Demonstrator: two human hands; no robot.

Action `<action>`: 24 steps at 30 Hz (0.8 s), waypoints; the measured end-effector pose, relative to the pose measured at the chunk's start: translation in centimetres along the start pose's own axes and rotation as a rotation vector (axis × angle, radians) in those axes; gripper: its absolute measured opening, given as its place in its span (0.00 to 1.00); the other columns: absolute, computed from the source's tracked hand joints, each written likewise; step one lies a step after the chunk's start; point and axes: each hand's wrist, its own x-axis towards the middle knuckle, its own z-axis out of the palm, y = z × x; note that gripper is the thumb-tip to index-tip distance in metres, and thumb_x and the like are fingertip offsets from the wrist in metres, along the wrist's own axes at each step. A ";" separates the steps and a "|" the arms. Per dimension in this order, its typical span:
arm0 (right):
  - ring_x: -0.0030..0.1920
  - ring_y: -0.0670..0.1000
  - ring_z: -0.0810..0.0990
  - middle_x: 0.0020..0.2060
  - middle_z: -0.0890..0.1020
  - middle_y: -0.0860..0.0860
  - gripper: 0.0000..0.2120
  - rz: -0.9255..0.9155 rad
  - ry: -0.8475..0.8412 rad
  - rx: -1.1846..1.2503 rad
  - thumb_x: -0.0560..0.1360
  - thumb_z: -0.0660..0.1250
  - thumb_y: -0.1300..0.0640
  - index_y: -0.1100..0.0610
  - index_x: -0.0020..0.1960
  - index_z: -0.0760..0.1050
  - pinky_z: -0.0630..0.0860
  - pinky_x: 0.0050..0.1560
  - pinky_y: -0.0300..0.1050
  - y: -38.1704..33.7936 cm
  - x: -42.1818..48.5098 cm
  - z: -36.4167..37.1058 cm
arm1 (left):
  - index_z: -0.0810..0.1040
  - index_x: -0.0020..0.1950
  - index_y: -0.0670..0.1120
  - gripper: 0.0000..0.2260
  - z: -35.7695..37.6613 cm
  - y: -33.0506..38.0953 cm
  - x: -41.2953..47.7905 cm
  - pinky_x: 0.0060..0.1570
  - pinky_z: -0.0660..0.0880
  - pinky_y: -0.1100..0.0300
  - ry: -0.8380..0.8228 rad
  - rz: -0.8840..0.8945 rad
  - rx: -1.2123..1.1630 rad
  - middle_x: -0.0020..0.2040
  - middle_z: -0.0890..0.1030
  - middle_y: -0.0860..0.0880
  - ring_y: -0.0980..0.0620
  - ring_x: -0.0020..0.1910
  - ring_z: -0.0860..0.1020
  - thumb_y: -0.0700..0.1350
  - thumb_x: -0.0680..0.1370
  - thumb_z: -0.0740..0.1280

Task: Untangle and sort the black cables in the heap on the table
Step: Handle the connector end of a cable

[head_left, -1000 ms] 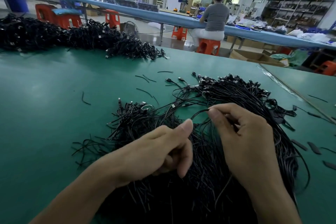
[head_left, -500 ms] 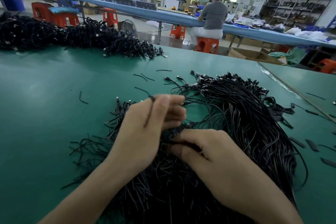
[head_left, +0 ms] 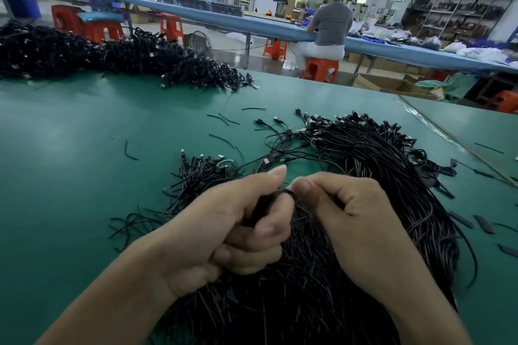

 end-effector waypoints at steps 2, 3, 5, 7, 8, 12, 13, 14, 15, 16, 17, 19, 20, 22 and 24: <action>0.26 0.42 0.65 0.25 0.71 0.46 0.14 0.035 -0.077 -0.036 0.77 0.61 0.42 0.41 0.35 0.77 0.63 0.28 0.40 -0.2 0.0 0.3 | 0.76 0.33 0.46 0.21 0.0 0.3 0.0 0.20 0.60 0.67 0.006 0.136 -0.160 0.23 0.65 0.55 0.60 0.19 0.64 0.54 0.82 0.57; 0.26 0.42 0.66 0.26 0.73 0.46 0.14 0.040 -0.121 -0.090 0.78 0.61 0.43 0.40 0.35 0.76 0.64 0.29 0.39 -0.3 -0.1 0.4 | 0.80 0.36 0.45 0.21 0.1 0.3 0.2 0.21 0.66 0.67 0.043 0.221 -0.221 0.24 0.69 0.54 0.59 0.21 0.68 0.54 0.82 0.57; 0.25 0.44 0.67 0.27 0.74 0.47 0.13 0.063 -0.241 -0.196 0.79 0.61 0.44 0.43 0.38 0.77 0.65 0.29 0.42 -0.6 -0.4 0.6 | 0.86 0.43 0.44 0.22 0.3 0.3 0.7 0.29 0.76 0.65 0.164 0.371 -0.310 0.31 0.79 0.51 0.56 0.29 0.79 0.54 0.81 0.58; 0.25 0.46 0.69 0.29 0.76 0.50 0.13 0.080 -0.351 -0.261 0.80 0.60 0.45 0.50 0.43 0.77 0.67 0.27 0.46 -1.0 -0.7 0.6 | 0.86 0.51 0.42 0.21 0.1 -0.1 1.3 0.43 0.81 0.62 0.302 0.496 -0.299 0.44 0.86 0.47 0.51 0.45 0.85 0.54 0.80 0.57; 0.26 0.47 0.71 0.31 0.77 0.50 0.13 0.081 -0.377 -0.276 0.80 0.60 0.45 0.52 0.44 0.77 0.69 0.28 0.46 -1.2 -0.8 0.6 | 0.85 0.54 0.42 0.21 -0.2 -0.5 1.6 0.49 0.81 0.61 0.393 0.551 -0.189 0.49 0.86 0.46 0.50 0.52 0.85 0.53 0.80 0.57; 0.34 0.44 0.76 0.35 0.79 0.45 0.13 -0.005 -0.238 -0.204 0.80 0.61 0.47 0.53 0.43 0.78 0.72 0.36 0.39 -1.5 -0.8 0.3 | 0.83 0.52 0.48 0.17 -0.6 -1.6 1.9 0.49 0.78 0.68 0.742 0.600 0.644 0.45 0.86 0.53 0.58 0.48 0.84 0.52 0.81 0.56; 0.37 0.44 0.78 0.35 0.79 0.45 0.12 -0.048 -0.166 -0.208 0.79 0.63 0.47 0.52 0.42 0.79 0.72 0.39 0.39 -1.3 -0.7 0.2 | 0.84 0.47 0.47 0.18 -0.4 -1.7 1.9 0.43 0.77 0.67 0.714 0.529 0.761 0.40 0.86 0.53 0.59 0.40 0.83 0.52 0.82 0.56; 0.39 0.45 0.78 0.35 0.80 0.45 0.11 -0.080 -0.092 -0.212 0.78 0.66 0.47 0.51 0.41 0.80 0.72 0.41 0.38 -1.1 -0.6 0.1 | 0.84 0.41 0.46 0.21 -0.3 -1.9 1.9 0.37 0.76 0.63 0.673 0.432 0.838 0.33 0.83 0.53 0.58 0.33 0.80 0.53 0.82 0.56; 0.39 0.45 0.78 0.35 0.79 0.45 0.09 -0.096 -0.019 -0.201 0.76 0.70 0.47 0.50 0.39 0.81 0.72 0.40 0.37 -0.9 -0.5 -0.1 | 0.82 0.35 0.44 0.25 -0.1 -1.9 1.9 0.33 0.73 0.60 0.633 0.321 0.862 0.28 0.80 0.52 0.55 0.27 0.76 0.56 0.82 0.55; 0.37 0.45 0.77 0.33 0.79 0.44 0.08 -0.100 0.046 -0.174 0.73 0.72 0.47 0.49 0.37 0.81 0.70 0.38 0.34 -0.6 -0.4 -0.4 | 0.80 0.32 0.43 0.28 0.0 -1.9 1.8 0.31 0.71 0.61 0.576 0.215 0.824 0.24 0.77 0.51 0.53 0.24 0.73 0.58 0.82 0.54; 0.34 0.45 0.76 0.32 0.78 0.44 0.08 -0.098 0.095 -0.133 0.70 0.74 0.46 0.48 0.36 0.81 0.69 0.35 0.32 -0.4 -0.3 -0.5 | 0.80 0.31 0.43 0.30 0.2 -1.8 1.6 0.28 0.69 0.63 0.505 0.124 0.739 0.21 0.74 0.50 0.51 0.21 0.71 0.59 0.82 0.53; 0.31 0.44 0.75 0.31 0.79 0.43 0.09 -0.094 0.140 -0.025 0.69 0.75 0.43 0.47 0.37 0.81 0.68 0.33 0.30 -0.3 -0.2 -0.6 | 0.76 0.28 0.46 0.29 0.5 -1.2 1.2 0.21 0.65 0.65 0.358 0.025 0.520 0.19 0.66 0.50 0.53 0.17 0.65 0.61 0.82 0.53; 0.32 0.44 0.76 0.31 0.80 0.43 0.09 -0.095 0.136 0.025 0.70 0.74 0.43 0.47 0.39 0.82 0.69 0.34 0.30 -0.2 -0.1 -0.5 | 0.72 0.27 0.47 0.28 0.6 -0.9 0.9 0.19 0.63 0.66 0.281 0.005 0.400 0.19 0.63 0.52 0.56 0.16 0.62 0.62 0.81 0.54; 0.29 0.42 0.73 0.29 0.79 0.42 0.11 -0.074 0.091 0.085 0.74 0.68 0.42 0.48 0.40 0.83 0.67 0.31 0.32 0.1 0.0 -0.2 | 0.68 0.28 0.49 0.26 0.5 -0.2 0.5 0.18 0.62 0.67 0.108 -0.004 0.109 0.19 0.61 0.55 0.59 0.16 0.60 0.62 0.81 0.56; 0.26 0.42 0.67 0.26 0.75 0.44 0.13 -0.011 0.033 0.088 0.76 0.65 0.41 0.47 0.41 0.82 0.63 0.26 0.38 0.2 0.1 0.2 | 0.67 0.29 0.49 0.22 0.2 0.3 0.2 0.18 0.64 0.66 -0.028 0.052 -0.168 0.20 0.64 0.55 0.60 0.17 0.63 0.57 0.81 0.57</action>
